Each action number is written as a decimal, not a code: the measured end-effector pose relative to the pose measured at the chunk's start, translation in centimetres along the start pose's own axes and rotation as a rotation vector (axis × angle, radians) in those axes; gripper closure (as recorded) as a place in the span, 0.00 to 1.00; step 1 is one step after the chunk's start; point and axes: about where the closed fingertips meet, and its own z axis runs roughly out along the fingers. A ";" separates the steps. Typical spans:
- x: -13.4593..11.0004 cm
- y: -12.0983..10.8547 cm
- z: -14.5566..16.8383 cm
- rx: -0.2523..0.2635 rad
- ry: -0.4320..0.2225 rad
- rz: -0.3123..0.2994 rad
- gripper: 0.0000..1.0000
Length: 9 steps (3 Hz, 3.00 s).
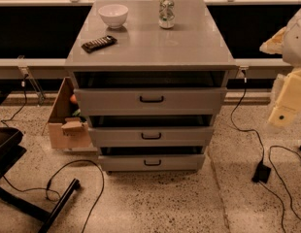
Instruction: Open bottom drawer
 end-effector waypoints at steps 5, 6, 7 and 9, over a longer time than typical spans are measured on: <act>0.5 9.1 20.6 -0.011 0.045 -0.015 0.00; 1.1 10.5 28.5 -0.042 0.074 -0.050 0.00; 1.8 11.2 34.6 -0.147 0.078 -0.058 0.00; 2.1 11.9 35.9 -0.177 0.075 -0.051 0.00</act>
Offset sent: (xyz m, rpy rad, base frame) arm -0.0090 0.0230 -0.0519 -0.0496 0.0351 -0.0321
